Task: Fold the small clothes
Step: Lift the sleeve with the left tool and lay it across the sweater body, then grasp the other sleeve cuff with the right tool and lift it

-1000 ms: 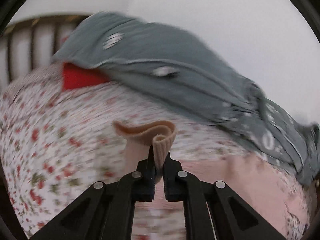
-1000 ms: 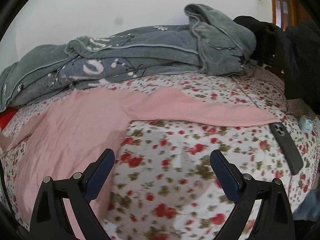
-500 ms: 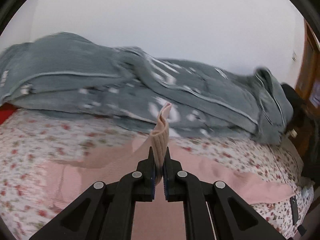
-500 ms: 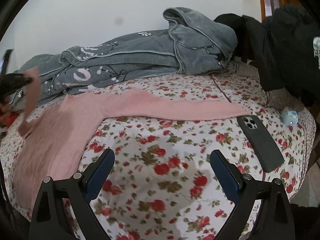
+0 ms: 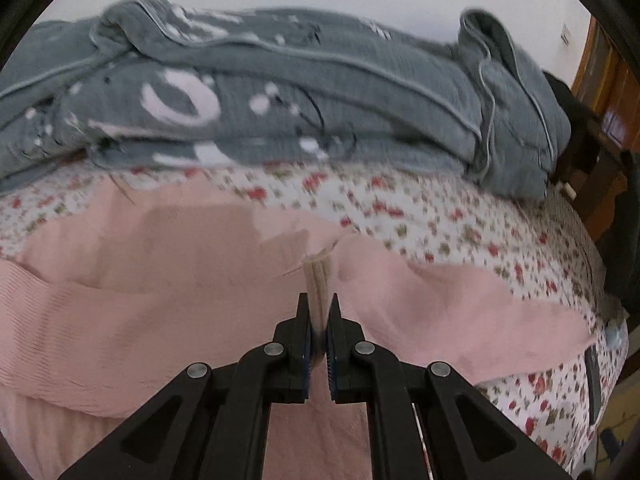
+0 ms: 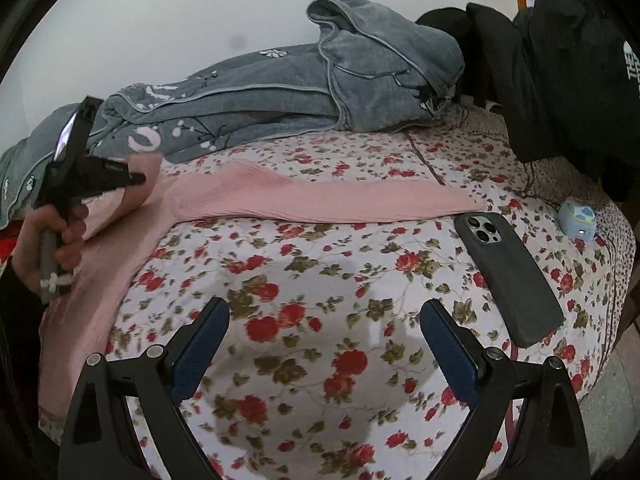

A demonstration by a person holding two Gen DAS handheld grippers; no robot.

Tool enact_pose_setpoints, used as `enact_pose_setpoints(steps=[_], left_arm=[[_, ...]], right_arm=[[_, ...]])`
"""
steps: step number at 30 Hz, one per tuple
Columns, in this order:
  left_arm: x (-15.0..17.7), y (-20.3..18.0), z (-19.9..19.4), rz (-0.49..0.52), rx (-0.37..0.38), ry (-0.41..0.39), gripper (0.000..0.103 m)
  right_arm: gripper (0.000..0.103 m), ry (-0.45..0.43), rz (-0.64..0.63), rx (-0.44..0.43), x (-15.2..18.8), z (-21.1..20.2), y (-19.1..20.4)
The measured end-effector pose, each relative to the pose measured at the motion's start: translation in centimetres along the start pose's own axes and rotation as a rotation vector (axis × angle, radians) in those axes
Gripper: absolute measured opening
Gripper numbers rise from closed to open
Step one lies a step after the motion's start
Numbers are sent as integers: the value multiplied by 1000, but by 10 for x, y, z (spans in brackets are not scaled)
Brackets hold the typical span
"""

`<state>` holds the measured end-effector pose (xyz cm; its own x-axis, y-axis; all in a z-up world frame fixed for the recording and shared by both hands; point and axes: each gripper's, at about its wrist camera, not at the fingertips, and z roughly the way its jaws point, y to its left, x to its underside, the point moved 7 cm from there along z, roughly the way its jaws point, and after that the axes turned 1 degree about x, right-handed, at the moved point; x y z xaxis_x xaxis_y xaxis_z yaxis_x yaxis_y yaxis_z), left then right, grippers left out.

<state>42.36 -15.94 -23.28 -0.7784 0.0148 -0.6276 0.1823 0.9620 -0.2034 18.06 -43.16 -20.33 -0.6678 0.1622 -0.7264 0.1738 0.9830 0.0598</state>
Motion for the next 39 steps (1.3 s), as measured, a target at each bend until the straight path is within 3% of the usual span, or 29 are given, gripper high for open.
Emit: enact_pose_setpoints(steps=[6, 8, 10, 14, 17, 30, 33, 35, 39], left_arm=[[9, 1, 3, 23, 12, 66, 19], [7, 7, -5, 29, -3, 52, 46], [4, 16, -21, 42, -24, 2, 62], [3, 38, -43, 67, -86, -57, 66], [6, 58, -53, 37, -107, -74, 67], [13, 108, -63, -92, -113, -100, 67], [12, 113, -68, -82, -130, -110, 67], [13, 118, -70, -78, -138, -104, 67], [19, 126, -77, -87, -149, -91, 67]], right_arm=[[92, -36, 21, 18, -17, 20, -14], [85, -46, 37, 22, -26, 30, -21], [78, -47, 66, 26, -34, 43, -31], [66, -28, 160, -9, -43, 66, -49], [64, -6, 218, -37, -47, 83, -59], [58, 32, 286, 26, -59, 125, -85], [46, 32, 287, 45, -64, 130, -88], [31, 34, 288, 57, -68, 133, -90], [14, 23, 292, 58, -76, 135, -93]])
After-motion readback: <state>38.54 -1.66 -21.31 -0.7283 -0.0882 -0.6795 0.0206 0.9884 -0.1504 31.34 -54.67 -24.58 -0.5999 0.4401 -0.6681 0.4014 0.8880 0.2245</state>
